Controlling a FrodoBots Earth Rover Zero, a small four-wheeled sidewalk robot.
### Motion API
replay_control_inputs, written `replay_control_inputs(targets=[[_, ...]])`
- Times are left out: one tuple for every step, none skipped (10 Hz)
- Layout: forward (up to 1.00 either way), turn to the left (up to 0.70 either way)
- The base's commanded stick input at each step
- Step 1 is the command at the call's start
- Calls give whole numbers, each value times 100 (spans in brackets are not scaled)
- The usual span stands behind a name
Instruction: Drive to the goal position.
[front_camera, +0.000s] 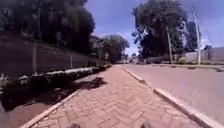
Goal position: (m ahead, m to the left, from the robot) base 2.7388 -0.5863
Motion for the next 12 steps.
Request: replay_control_inputs(targets=[[70,-19],[70,-24],[70,-29],[70,-34],[70,-26],[70,-15],[70,-9],[70,-7],[70,-4],[70,-2],[70,-2],[70,-8]])
